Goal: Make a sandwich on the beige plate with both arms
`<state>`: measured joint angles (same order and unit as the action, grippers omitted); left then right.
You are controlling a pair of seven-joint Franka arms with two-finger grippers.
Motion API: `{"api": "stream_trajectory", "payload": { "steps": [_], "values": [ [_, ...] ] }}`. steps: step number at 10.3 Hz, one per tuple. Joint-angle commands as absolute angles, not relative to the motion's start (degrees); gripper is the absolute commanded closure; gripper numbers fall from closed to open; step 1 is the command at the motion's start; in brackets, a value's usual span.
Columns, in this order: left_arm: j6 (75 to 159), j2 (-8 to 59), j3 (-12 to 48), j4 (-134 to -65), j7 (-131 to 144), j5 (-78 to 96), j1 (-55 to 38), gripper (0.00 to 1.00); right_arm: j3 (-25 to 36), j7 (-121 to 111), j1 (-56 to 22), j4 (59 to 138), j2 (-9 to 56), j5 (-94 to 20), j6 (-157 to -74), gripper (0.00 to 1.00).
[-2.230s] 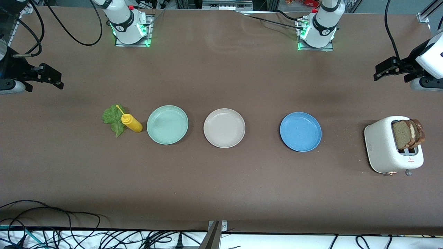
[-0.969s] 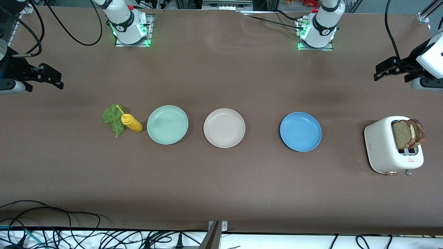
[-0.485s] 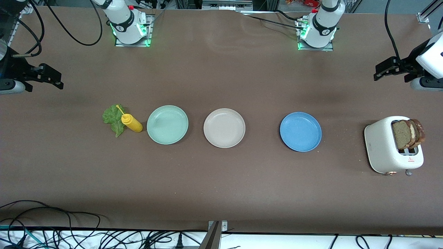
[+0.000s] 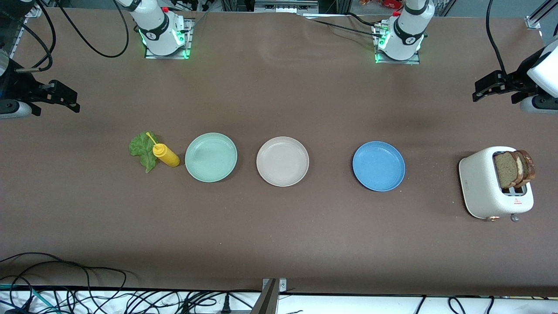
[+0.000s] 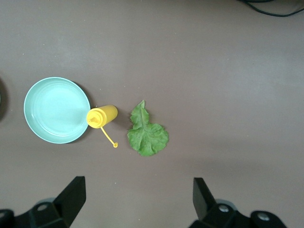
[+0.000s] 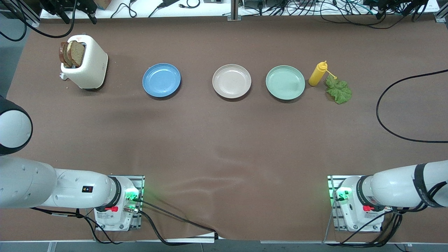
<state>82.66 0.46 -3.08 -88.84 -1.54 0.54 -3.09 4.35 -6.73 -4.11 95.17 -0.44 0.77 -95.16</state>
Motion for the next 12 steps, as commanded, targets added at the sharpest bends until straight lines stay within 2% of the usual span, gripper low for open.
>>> {"api": "stream_trajectory", "payload": {
  "steps": [1, 12],
  "values": [
    [82.18, 0.97, -2.99, -87.36, -2.37, -0.61, -2.72, 0.00, 4.48, -6.33, -4.39, 93.78, 0.18, 0.53, -94.66, 0.00],
    [82.35, 0.97, -2.90, -87.28, -2.37, -1.49, -2.37, 0.00, 4.57, -6.33, -4.39, 93.78, 0.18, 0.26, -94.57, 0.00]
  ]
}}
